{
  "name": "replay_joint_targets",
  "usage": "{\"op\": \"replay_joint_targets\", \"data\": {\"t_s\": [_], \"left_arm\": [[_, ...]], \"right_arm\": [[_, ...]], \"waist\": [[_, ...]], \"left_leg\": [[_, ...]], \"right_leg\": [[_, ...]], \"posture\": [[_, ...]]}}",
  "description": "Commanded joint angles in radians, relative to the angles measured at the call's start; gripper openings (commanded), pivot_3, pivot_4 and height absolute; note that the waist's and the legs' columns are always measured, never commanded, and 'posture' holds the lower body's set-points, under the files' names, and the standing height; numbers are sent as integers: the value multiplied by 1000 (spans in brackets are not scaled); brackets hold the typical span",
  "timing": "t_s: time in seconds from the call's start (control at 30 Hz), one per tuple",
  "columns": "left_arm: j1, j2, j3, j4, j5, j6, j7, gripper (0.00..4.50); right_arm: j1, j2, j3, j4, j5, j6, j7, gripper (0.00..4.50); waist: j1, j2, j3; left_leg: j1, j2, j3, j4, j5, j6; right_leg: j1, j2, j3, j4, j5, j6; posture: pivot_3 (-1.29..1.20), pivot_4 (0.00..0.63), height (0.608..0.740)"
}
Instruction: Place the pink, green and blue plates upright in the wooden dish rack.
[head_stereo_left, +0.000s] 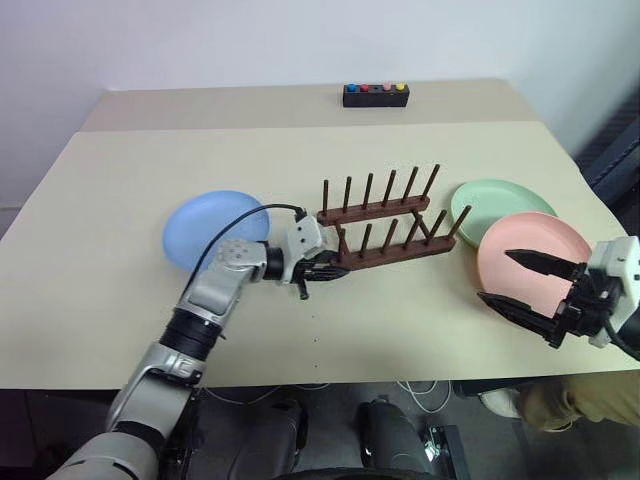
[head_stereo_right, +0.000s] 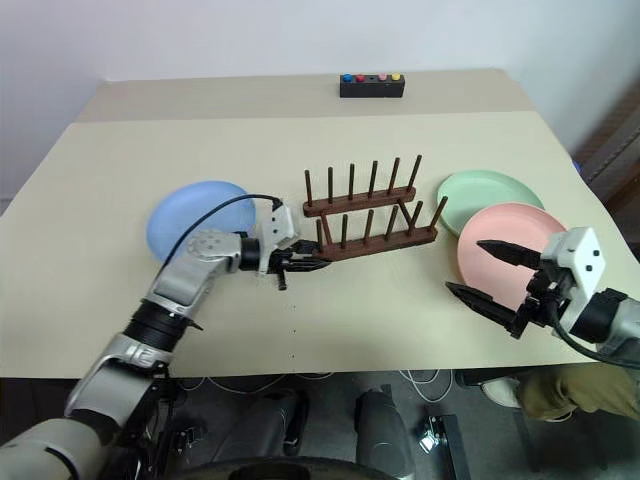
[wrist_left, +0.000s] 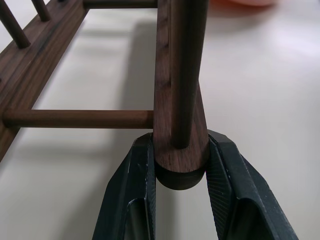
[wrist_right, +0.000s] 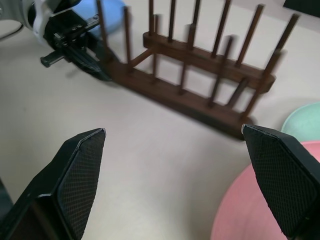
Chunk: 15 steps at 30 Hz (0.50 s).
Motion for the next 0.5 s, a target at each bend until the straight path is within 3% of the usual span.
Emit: {"op": "replay_joint_targets", "data": {"t_s": [0.03, 0.17, 0.5], "left_arm": [[20, 37, -4, -92, -60, -60, -121, 758], [57, 61, -49, -99, -35, -99, -172, 758], [42, -7, -37, 16, 19, -154, -47, 758]], "right_arm": [[14, -16, -62, -26, 23, 4, 16, 4500], [35, -15, -75, -29, 21, 3, 28, 4500], [39, -11, -58, -57, 21, 8, 13, 4500]], "waist": [[1, 0, 0], [3, 0, 0], [1, 0, 0]], "left_leg": [[0, 0, 0, 0, 0, 0], [0, 0, 0, 0, 0, 1], [0, 0, 0, 0, 0, 1]], "right_leg": [[0, 0, 0, -1, 0, 0], [1, -1, 0, -2, 0, 0], [1, -1, 0, -2, 0, 0]], "posture": [[0, 150, 740], [0, 150, 740], [0, 150, 740]]}}
